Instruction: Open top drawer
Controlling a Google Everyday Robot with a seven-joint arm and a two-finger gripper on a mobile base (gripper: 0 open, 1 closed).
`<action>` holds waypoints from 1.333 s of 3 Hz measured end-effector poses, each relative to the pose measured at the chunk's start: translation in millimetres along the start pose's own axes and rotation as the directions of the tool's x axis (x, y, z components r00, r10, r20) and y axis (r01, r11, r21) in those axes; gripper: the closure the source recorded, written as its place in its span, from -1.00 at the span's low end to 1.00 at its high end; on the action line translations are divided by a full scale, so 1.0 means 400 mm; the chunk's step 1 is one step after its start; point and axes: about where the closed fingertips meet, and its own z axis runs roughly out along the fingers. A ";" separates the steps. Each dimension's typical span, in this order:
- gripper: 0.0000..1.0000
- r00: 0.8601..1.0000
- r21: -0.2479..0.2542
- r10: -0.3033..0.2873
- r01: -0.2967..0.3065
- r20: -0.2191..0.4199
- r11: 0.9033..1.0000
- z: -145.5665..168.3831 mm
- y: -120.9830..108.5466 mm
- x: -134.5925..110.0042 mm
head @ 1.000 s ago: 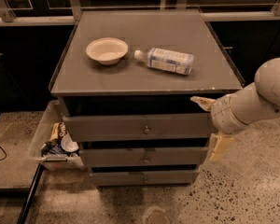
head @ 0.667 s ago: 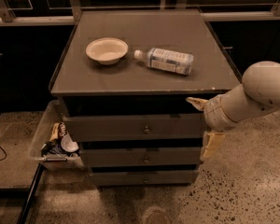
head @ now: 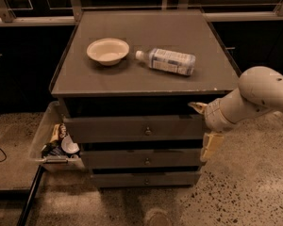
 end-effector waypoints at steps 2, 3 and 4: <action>-1.00 1.000 0.002 -0.001 0.001 0.026 1.000 0.057 -0.053 -0.005; -1.00 0.999 -0.001 0.017 -0.017 0.031 1.000 0.084 -0.069 0.009; -1.00 0.999 -0.007 0.038 -0.038 0.035 0.999 0.109 -0.078 0.028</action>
Offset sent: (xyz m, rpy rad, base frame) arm 0.0431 0.0161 -0.0188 0.0357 -0.0102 0.0029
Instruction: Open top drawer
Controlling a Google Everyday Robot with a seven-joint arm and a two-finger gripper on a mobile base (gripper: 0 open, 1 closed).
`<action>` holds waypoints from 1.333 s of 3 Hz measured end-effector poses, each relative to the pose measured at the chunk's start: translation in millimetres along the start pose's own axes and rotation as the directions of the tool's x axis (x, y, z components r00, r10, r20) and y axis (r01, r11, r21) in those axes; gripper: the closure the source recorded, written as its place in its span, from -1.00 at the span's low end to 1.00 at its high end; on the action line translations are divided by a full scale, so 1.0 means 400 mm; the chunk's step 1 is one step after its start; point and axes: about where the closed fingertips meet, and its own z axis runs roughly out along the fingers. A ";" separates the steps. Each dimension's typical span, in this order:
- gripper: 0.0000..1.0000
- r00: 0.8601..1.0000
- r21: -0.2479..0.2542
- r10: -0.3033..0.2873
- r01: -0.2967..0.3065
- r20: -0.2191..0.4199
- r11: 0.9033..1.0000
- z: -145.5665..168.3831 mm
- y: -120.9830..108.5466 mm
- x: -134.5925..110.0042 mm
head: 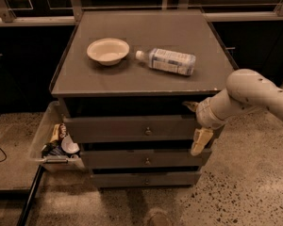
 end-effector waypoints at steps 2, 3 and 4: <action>-1.00 0.999 -0.002 0.032 -0.032 0.014 0.999 0.048 -0.011 0.044; -1.00 0.999 0.001 0.041 -0.041 0.035 0.999 0.072 -0.020 0.058; -0.62 0.999 0.000 0.041 -0.041 0.035 0.999 0.073 -0.019 0.058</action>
Offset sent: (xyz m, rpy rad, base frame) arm 0.0184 -0.0135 -0.0353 0.0310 0.0149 -0.0382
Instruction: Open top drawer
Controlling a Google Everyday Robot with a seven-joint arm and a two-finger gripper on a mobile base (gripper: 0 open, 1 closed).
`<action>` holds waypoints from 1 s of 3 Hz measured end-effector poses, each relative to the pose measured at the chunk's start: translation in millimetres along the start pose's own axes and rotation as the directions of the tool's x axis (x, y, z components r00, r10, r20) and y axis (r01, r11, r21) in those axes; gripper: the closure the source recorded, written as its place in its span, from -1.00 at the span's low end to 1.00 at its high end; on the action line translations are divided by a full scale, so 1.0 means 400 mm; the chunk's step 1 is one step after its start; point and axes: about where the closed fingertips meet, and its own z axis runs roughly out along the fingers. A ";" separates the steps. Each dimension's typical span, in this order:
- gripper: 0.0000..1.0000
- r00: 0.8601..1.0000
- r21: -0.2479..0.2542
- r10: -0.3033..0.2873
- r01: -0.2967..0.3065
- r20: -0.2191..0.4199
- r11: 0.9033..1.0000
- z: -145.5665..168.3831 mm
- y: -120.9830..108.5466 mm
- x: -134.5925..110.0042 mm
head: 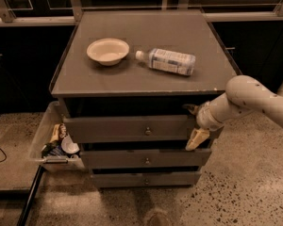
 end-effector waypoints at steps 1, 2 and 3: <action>-0.15 1.000 0.000 0.000 0.000 0.000 1.000 0.000 0.000 0.000; 0.31 1.000 0.000 0.000 0.000 0.000 1.000 -0.017 -0.010 -0.012; 0.78 1.000 0.000 0.000 0.000 0.000 1.000 -0.030 -0.013 -0.020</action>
Offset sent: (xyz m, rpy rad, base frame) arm -0.0069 -0.0002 0.0142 -0.0268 -0.0034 0.0341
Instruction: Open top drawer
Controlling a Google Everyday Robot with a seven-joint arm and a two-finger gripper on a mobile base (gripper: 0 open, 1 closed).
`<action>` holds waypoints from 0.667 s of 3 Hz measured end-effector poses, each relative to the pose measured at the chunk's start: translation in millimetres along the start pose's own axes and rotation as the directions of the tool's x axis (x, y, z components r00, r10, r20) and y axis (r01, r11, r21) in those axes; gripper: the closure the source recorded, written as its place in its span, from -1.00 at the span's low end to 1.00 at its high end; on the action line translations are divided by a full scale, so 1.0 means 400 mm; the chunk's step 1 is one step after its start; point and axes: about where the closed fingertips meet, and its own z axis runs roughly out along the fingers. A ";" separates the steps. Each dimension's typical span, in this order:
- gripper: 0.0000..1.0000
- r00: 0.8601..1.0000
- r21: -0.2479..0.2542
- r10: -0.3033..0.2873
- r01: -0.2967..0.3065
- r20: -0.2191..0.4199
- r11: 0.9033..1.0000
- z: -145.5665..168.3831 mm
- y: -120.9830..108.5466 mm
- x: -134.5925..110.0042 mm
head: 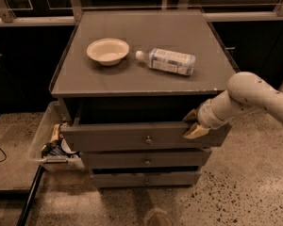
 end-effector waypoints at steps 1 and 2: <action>0.76 1.000 0.000 0.000 0.000 0.000 1.000 0.000 0.000 0.000; 0.30 1.000 0.000 0.000 0.000 0.000 1.000 0.000 0.000 0.000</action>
Offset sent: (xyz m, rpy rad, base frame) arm 0.0000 0.0000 0.0000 0.0000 0.0000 0.0001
